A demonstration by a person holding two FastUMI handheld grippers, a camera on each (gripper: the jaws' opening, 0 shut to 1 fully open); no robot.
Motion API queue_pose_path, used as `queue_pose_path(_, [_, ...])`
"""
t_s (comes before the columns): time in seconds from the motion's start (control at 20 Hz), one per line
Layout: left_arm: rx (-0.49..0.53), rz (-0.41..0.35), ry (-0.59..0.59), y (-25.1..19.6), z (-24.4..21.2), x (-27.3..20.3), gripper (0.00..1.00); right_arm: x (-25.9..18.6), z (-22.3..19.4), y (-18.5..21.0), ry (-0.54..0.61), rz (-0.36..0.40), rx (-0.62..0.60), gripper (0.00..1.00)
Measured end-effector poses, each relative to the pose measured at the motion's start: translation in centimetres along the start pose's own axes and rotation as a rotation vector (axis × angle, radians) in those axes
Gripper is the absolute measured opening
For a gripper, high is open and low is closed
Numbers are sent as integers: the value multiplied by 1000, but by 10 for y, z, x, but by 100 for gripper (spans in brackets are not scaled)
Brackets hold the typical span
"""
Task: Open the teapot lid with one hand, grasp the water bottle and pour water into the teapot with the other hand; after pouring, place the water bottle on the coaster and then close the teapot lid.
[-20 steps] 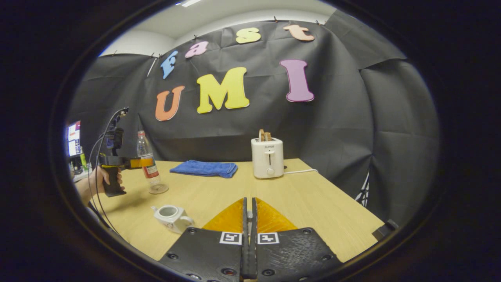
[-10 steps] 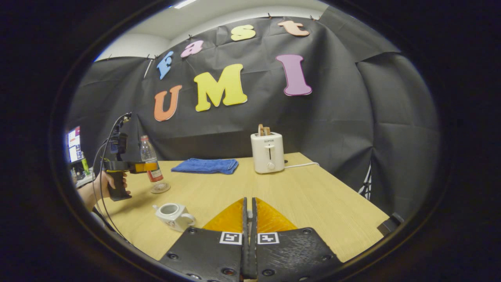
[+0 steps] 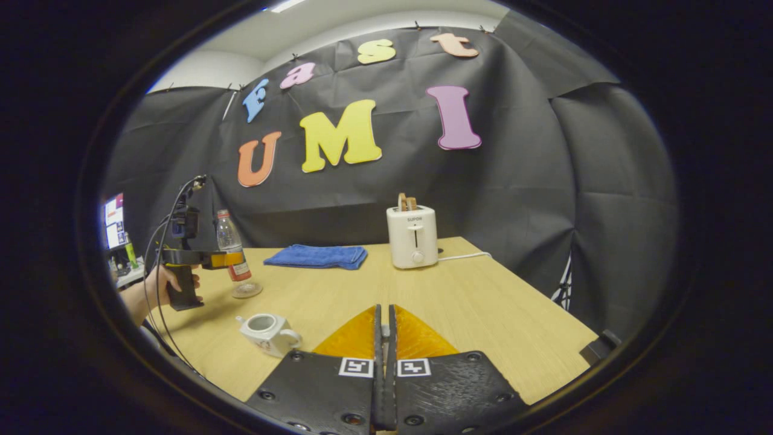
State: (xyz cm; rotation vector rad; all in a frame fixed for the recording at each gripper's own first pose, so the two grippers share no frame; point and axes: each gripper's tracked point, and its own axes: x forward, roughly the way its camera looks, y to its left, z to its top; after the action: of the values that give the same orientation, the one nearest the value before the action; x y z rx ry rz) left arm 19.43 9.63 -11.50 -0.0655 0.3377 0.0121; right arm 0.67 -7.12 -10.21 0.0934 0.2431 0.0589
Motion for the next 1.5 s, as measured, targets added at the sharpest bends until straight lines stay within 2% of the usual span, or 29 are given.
queue_pose_path(0.05, [-2, -1, 3, -1, -1, -2, 83, 0, 0, 2, -1, 4, -1, 0])
queue_pose_path(0.1, [-8, -3, 6, 0, -2, -5, 99, -1, 2, 3, -5, 8, -6, 0])
queue_pose_path(0.15, [-19, -9, 6, -2, -4, -5, 100, -3, 1, 7, -8, 14, -13, 0])
queue_pose_path(0.45, [-22, -4, 35, 5, -18, -30, 100, -4, 11, 40, -30, 75, -40, 0])
queue_pose_path(0.6, [-41, -20, 74, 6, -32, -48, 100, -1, 19, 72, -45, 140, -62, 0])
queue_pose_path(0.85, [-64, 0, 104, 23, -53, -93, 100, 15, 32, 134, -78, 279, -97, 0])
queue_pose_path(0.95, [-57, 27, 82, 34, -57, -116, 100, 25, 27, 154, -72, 320, -114, 2])
queue_pose_path(1.15, [-47, 93, -15, 59, -48, -160, 100, 40, 10, 177, -56, 360, -134, 0])
queue_pose_path(1.5, [-1, 191, -120, 94, -36, -215, 100, 51, -19, 179, -25, 358, -161, 0])
